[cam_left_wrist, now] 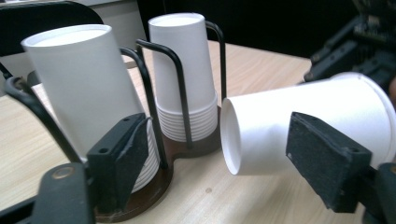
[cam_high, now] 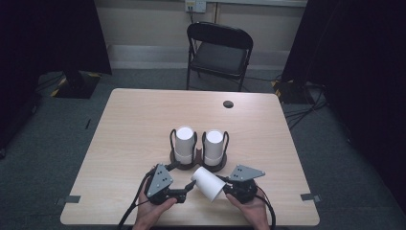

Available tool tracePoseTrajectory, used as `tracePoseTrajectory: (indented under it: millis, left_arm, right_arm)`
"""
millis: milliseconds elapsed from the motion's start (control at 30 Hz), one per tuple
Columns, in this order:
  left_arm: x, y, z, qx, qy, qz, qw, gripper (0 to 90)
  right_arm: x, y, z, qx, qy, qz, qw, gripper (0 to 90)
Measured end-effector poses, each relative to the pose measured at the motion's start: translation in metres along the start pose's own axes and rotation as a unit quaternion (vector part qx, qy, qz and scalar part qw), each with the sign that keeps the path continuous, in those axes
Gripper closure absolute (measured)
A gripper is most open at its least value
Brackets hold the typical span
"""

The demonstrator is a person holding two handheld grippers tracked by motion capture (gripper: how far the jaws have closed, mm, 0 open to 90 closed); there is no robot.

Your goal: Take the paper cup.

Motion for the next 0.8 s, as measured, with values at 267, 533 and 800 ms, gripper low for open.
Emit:
tracePoseTrajectory:
  millis: [267, 533, 800]
  left_arm:
    - [-0.008, 0.0, -0.015, -0.054, -0.019, 0.012, 0.9983, 17.2]
    - [-0.021, -0.004, -0.032, -0.129, 0.014, 0.047, 0.9905, 21.4]
    - [-0.025, -0.005, -0.04, -0.163, 0.029, 0.044, 0.9853, 16.7]
  right_arm:
    - [0.006, 0.007, -0.01, 0.006, 0.002, 0.031, 0.9995, 86.2]
    - [0.013, 0.017, -0.019, 0.014, 0.009, 0.074, 0.9971, 86.4]
    - [0.012, 0.019, -0.014, 0.03, 0.028, 0.115, 0.9925, 86.5]
Point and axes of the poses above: each handheld gripper's, and its own axes: x roughly backward along the jaws, y roughly out of its top, z roughly to its left, the point moved 4 cm from there along -x, roughly forward along the jaws, and after that the axes turned 11 degrees about z, right-handed, at the moved point
